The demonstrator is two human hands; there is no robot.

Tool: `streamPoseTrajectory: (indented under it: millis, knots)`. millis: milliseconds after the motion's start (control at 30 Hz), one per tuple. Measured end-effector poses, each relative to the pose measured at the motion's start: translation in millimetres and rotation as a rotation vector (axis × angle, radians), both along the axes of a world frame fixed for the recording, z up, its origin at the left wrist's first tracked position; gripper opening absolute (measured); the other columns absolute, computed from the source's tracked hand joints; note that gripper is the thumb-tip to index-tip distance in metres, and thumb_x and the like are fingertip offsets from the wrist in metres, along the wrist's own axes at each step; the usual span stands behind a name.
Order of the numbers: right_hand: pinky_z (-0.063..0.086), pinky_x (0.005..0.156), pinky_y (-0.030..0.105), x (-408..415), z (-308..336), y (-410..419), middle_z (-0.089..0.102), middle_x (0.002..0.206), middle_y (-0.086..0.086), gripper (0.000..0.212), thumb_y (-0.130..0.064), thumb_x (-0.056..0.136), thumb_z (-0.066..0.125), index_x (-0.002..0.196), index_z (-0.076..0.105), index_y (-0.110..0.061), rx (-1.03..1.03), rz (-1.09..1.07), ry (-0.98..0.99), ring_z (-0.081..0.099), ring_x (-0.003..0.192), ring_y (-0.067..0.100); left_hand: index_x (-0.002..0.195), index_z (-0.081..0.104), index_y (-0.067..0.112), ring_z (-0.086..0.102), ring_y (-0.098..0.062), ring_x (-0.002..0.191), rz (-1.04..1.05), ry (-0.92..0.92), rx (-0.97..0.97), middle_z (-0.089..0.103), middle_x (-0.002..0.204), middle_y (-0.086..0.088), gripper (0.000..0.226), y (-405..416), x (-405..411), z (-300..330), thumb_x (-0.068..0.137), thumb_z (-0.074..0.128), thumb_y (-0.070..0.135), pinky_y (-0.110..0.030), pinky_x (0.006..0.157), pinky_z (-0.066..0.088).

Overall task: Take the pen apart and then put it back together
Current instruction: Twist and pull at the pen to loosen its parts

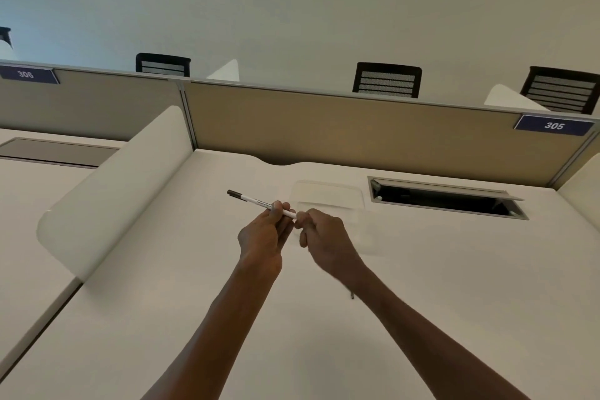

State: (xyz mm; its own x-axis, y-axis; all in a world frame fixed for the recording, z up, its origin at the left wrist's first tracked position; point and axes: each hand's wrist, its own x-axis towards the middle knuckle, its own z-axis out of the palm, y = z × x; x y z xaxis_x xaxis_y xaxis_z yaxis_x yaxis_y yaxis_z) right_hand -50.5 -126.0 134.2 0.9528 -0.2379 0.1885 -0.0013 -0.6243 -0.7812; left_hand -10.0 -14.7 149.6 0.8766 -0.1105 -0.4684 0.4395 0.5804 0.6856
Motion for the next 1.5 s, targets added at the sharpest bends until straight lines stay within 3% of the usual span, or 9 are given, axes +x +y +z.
streamPoseTrajectory:
  millis: [100,333,467,600,733,967,1200,1333,1500]
  knots:
    - [0.036,0.045,0.023,4.0,20.8,-5.6,0.064,0.06,0.006,0.053,-0.043,0.104,0.035,0.085,0.067,-0.006,0.658,-0.026,0.275,0.048,0.048,0.014,0.091,0.073,0.003,0.076,-0.015,0.077,-0.024,-0.067,0.004,0.078,0.081,-0.005,0.012,3.6,1.2,0.3,0.09,0.067,0.014,-0.027,0.073,0.058]
    - [0.038,0.043,0.017,2.1,26.8,-9.7,0.059,0.061,0.003,0.041,-0.032,0.103,0.043,0.081,0.066,-0.006,0.942,0.077,0.45,0.047,0.045,0.009,0.089,0.074,0.005,0.075,-0.017,0.079,-0.021,-0.124,0.041,0.079,0.083,-0.007,0.011,3.6,-2.9,-1.4,0.089,0.068,0.014,-0.029,0.078,0.061]
    - [0.038,0.045,0.018,4.6,17.9,1.5,0.057,0.056,0.0,0.036,-0.025,0.102,0.047,0.077,0.065,-0.007,0.698,-0.039,0.257,0.045,0.045,0.008,0.085,0.075,0.006,0.076,-0.018,0.08,0.023,-0.107,0.039,0.079,0.081,-0.007,0.01,0.3,-3.9,-2.6,0.089,0.068,0.012,-0.031,0.079,0.059]
    - [0.044,0.051,0.032,2.8,-3.6,5.2,0.065,0.065,0.009,0.025,-0.013,0.098,0.051,0.082,0.067,-0.004,-0.372,-0.057,-0.205,0.055,0.055,0.021,0.086,0.074,0.004,0.076,-0.016,0.075,0.045,0.006,0.014,0.079,0.079,-0.007,0.01,-0.9,0.1,-1.9,0.087,0.072,0.014,-0.029,0.075,0.059]
    - [0.048,0.052,0.035,-0.8,-16.7,-1.6,0.061,0.072,0.01,0.007,-0.003,0.093,0.059,0.09,0.066,-0.002,-0.816,0.066,-0.302,0.056,0.063,0.024,0.086,0.072,0.003,0.076,-0.019,0.076,0.02,0.088,0.007,0.079,0.082,-0.01,0.01,2.8,3.2,-9.5,0.086,0.072,0.013,-0.031,0.076,0.06]
    - [0.044,0.055,0.032,4.3,4.9,2.9,0.069,0.069,0.006,0.038,-0.031,0.099,0.05,0.076,0.065,-0.005,-0.269,0.033,0.035,0.059,0.059,0.021,0.091,0.074,0.004,0.076,-0.017,0.082,-0.043,-0.015,0.039,0.079,0.084,-0.006,0.01,6.4,4.5,-21.7,0.089,0.069,0.012,-0.032,0.083,0.057]
    - [0.042,0.048,0.022,11.6,22.9,-2.6,0.075,0.08,0.014,0.028,-0.016,0.099,0.05,0.092,0.073,-0.001,0.421,0.106,0.311,0.055,0.052,0.01,0.096,0.074,0.004,0.076,-0.019,0.084,-0.093,-0.117,0.091,0.079,0.089,-0.008,0.015,13.3,8.5,-23.8,0.09,0.068,0.015,-0.031,0.08,0.056]
    - [0.036,0.049,0.022,12.4,18.1,3.4,0.064,0.061,0.001,0.03,-0.02,0.096,0.057,0.078,0.073,-0.003,0.348,0.043,0.24,0.042,0.046,0.007,0.093,0.074,0.007,0.076,-0.014,0.078,-0.067,-0.083,0.098,0.079,0.085,-0.004,0.01,14.2,10.0,-21.2,0.09,0.068,0.014,-0.029,0.078,0.054]
    - [0.029,0.052,0.028,9.8,14.4,10.0,0.049,0.054,0.004,0.036,-0.02,0.099,0.052,0.065,0.058,-0.011,-0.223,0.115,0.029,0.039,0.052,0.02,0.09,0.075,0.007,0.076,-0.014,0.079,-0.027,-0.008,0.084,0.079,0.083,-0.004,0.007,12.4,14.0,-16.7,0.086,0.072,0.014,-0.027,0.074,0.054]
